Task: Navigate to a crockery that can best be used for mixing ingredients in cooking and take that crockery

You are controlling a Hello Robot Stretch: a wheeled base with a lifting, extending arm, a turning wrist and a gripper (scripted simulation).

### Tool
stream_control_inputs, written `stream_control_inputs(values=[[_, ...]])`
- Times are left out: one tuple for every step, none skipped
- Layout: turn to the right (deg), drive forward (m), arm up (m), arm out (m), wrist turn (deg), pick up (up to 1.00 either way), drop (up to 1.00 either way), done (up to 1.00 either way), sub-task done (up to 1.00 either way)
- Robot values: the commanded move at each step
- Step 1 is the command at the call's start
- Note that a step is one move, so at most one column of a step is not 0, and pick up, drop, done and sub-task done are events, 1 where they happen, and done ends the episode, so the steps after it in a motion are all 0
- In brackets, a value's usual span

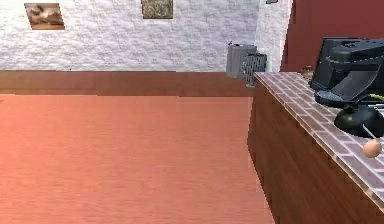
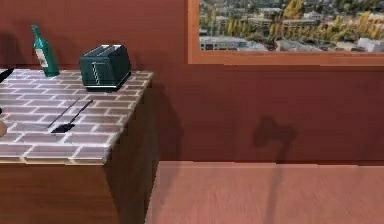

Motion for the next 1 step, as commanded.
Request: stream_control_inputs(values=[[0.0,1.00,0.00,0.00,0.0,0.00,0.00,0.00,0.00]])
